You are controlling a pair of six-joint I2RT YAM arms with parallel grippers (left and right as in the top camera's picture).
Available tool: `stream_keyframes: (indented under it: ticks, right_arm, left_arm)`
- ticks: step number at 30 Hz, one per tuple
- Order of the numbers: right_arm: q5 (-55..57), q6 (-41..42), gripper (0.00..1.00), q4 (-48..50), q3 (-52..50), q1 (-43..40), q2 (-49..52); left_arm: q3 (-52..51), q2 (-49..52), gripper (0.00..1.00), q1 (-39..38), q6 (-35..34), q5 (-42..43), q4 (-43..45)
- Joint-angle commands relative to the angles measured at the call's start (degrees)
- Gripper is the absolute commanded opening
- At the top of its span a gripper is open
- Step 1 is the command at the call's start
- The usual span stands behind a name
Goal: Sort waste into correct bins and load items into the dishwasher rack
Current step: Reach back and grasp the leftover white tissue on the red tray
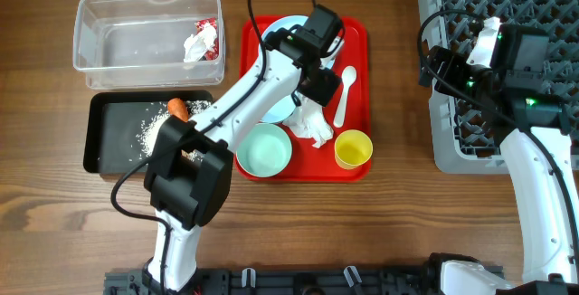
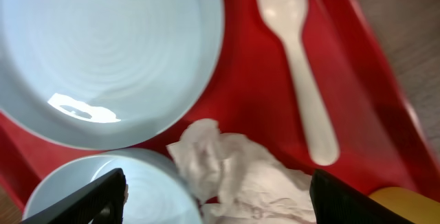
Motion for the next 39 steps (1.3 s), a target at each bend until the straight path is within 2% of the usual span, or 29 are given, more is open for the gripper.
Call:
stream_keyframes:
  ticks: [1,6,16,21,23,30,39]
  right_arm:
    - [0.94,-0.61,1.00,0.13,1.16,-0.11,0.50]
    - [0.94,-0.57,1.00,0.09,1.16,-0.11,0.50]
    - [0.94,-0.59,1.00,0.09,1.16,-0.11,0.50]
    - [0.94,-0.57,1.00,0.09,1.16,-0.11,0.50]
    - [0.94,-0.59,1.00,0.09,1.16,-0.11,0.50]
    - [0.94,-0.59,1.00,0.04,1.16,-0.11,0.50]
    - [0.94,-0.57,1.00,-0.04,1.16,-0.11,0.50]
  left_arm:
    - [0.46,1.01,0.84,-3.04,1.92,1.95,-0.15]
    - [0.42,4.76,0.78,-3.72,2.10,1.92,-0.22]
    - [0.42,6.86,0.76,-2.43,1.44,1.92,-1.25]
    - [0.42,8.24,0.67,-2.51,1.03,1.97,-2.16]
    - [0.42,9.03,0.61,-2.60,1.01,1.99,-2.62]
    - [0.44,9.38,0.06,-2.49,0.98,1.95,-2.08]
    - [6.91,8.59,0.04,-1.95,-3.52,2.14,-3.78]
